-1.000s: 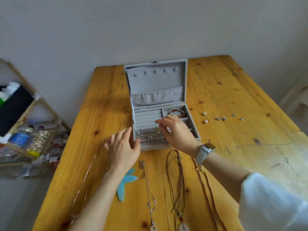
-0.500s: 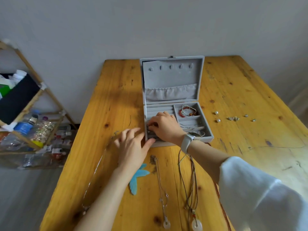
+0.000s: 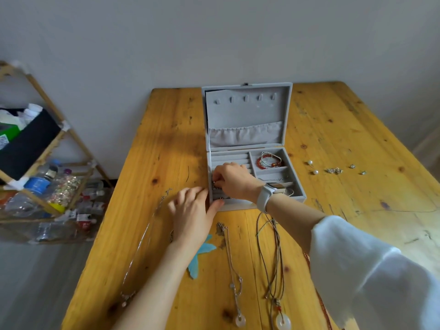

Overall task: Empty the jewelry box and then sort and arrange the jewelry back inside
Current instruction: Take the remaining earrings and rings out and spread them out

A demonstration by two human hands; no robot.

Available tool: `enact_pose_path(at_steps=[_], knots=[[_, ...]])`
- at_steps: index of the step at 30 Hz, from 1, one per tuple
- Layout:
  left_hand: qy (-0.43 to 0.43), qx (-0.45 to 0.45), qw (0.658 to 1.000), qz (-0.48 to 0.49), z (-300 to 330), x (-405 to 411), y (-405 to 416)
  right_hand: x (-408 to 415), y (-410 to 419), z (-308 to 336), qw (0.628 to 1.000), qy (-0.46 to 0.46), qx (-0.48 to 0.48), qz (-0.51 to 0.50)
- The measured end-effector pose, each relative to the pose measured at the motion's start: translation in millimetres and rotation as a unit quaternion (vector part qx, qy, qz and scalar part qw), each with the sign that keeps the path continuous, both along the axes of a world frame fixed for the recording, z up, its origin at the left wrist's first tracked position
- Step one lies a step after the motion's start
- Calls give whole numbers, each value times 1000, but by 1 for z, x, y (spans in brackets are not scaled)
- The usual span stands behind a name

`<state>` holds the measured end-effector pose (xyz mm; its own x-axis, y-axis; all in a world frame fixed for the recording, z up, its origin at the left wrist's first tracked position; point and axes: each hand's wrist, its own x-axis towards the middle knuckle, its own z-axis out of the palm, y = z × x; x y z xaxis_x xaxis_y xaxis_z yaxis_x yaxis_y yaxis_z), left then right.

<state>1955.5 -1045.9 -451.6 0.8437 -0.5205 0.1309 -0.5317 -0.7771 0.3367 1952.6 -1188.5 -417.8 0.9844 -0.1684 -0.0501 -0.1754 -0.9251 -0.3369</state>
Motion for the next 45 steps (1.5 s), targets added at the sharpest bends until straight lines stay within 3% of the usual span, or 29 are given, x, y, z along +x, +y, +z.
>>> enact_pose_path(at_steps=[15, 20, 25, 31, 37, 41, 45], knots=[[-2, -6, 1000, 18, 5, -6, -3, -10, -2, -6, 997, -25, -69, 27], [5, 2, 1000, 25, 7, -7, -4, -18, -10, -5, 995, -85, 43, -7], [-32, -44, 998, 27, 23, -17, -19, -49, -37, 9, 970, -161, 160, -81], [-39, -83, 991, -93, 34, -52, -92, -119, -104, 12, 950, -202, 145, -187], [-42, 21, 988, -146, 18, -81, -152, -186, -168, -1, 948, -141, 106, -265], [-74, 75, 987, -124, 2, -87, -162, -187, -176, -11, 964, -66, 117, -227], [-110, 79, 984, -118, -1, -87, -162, -165, -166, -22, 969, -72, 113, -209]])
